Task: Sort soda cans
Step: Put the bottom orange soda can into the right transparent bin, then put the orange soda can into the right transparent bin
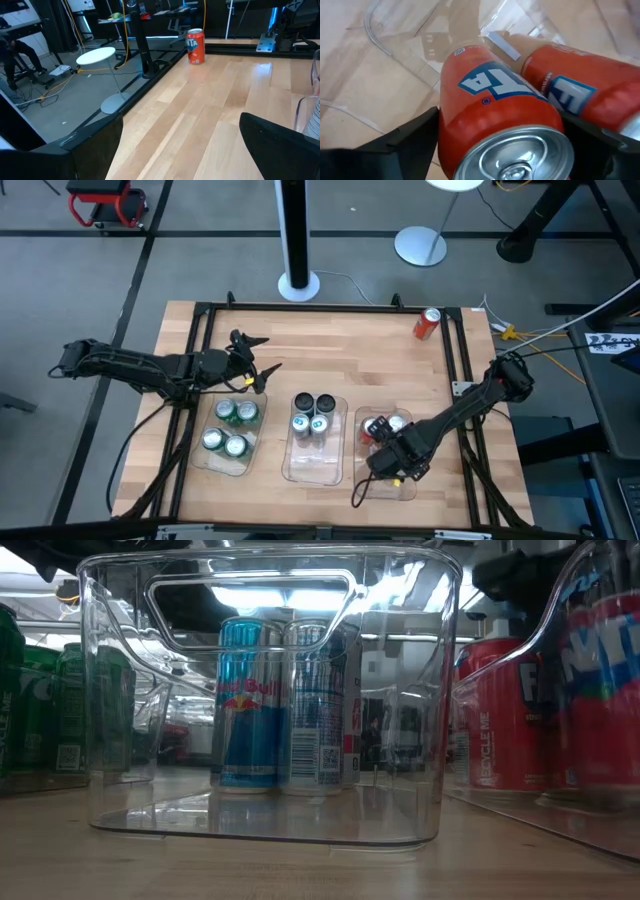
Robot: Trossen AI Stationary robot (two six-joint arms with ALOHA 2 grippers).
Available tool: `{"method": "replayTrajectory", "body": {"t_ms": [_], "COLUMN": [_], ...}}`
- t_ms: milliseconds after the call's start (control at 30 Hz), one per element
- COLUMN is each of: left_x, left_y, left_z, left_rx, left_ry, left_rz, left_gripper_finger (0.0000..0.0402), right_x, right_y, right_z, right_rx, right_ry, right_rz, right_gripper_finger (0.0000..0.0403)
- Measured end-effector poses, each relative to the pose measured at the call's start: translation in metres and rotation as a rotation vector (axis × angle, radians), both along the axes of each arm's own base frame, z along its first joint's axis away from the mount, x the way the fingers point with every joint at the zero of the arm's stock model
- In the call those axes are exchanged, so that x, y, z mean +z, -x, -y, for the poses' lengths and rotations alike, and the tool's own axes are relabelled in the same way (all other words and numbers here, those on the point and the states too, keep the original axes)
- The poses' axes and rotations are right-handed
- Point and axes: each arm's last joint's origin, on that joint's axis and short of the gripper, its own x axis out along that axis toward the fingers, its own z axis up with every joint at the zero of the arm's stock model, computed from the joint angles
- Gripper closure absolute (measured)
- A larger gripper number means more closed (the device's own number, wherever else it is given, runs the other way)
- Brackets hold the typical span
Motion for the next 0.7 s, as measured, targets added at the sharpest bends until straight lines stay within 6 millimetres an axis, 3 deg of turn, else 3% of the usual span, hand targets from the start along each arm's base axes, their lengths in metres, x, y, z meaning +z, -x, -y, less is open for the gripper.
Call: {"method": "replayTrajectory", "body": {"t_ms": [333, 700], "left_x": [0.0, 0.0], "left_y": [0.0, 0.0], "left_z": [0.0, 0.0], "left_rx": [0.0, 0.0], "left_ry": [0.0, 0.002], "left_rz": [0.0, 0.0], "left_gripper_finger": [0.0013, 0.0013], "right_x": [0.0, 0.049], "right_y": [0.002, -0.002], "right_z": [0.0, 0.003], "right_rx": [0.001, 0.016], "right_ry": [-0.025, -0.002], "right_rz": [-0.023, -0.004], "right_gripper_finger": [0.0034, 0.0032]}}
